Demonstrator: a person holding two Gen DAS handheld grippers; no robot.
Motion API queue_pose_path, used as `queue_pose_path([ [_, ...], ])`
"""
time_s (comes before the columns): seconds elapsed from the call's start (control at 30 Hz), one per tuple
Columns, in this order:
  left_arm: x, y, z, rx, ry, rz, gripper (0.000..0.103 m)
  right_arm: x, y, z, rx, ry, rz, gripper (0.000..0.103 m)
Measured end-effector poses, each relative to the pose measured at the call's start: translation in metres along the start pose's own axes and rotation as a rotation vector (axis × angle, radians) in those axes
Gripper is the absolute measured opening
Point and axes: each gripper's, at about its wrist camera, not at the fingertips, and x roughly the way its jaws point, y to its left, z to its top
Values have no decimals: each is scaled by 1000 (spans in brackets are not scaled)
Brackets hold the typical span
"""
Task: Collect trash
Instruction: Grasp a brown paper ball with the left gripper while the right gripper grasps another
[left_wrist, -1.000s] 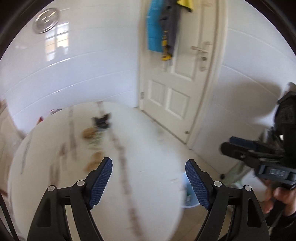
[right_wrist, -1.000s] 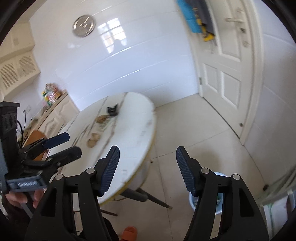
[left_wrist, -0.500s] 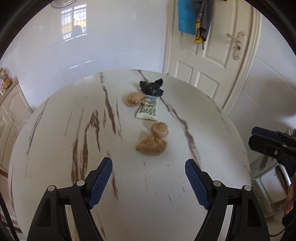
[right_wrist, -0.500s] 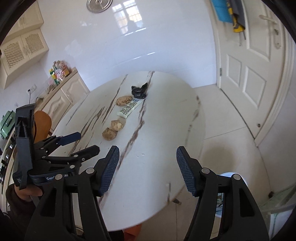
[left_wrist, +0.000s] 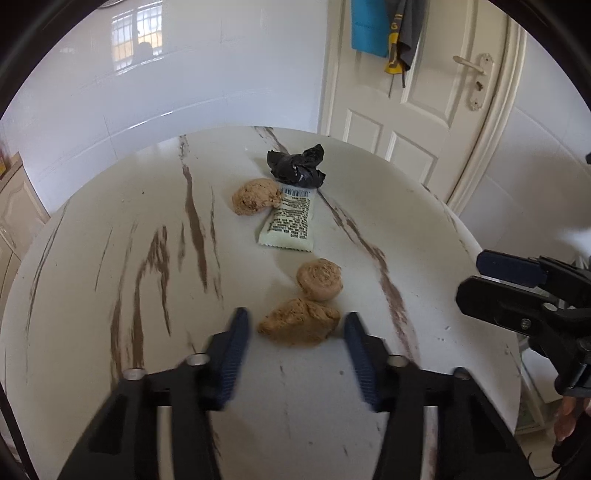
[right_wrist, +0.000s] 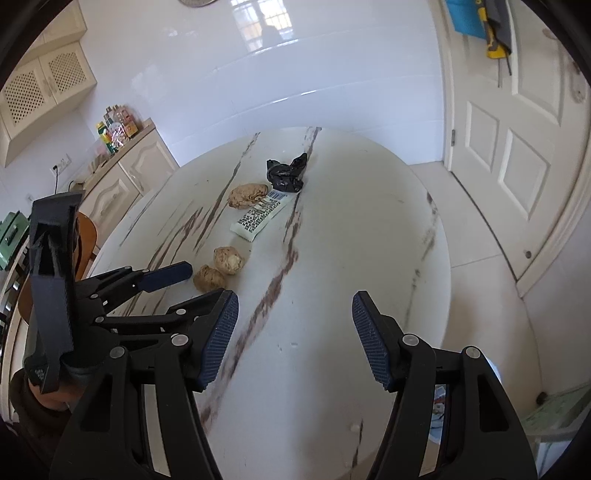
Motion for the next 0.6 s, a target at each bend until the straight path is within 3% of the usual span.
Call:
queue_pose_path([
  [0.17, -7, 13, -6, -13, 0, -23, 40, 15, 13, 7, -23, 19, -5, 63],
  [0.5, -29, 58, -26, -61, -11, 24, 40, 65, 69, 20, -162, 76, -50, 64],
  [0.6, -33, 64, -29, -68, -11, 25, 40, 74, 80, 21, -191, 86, -82, 58],
])
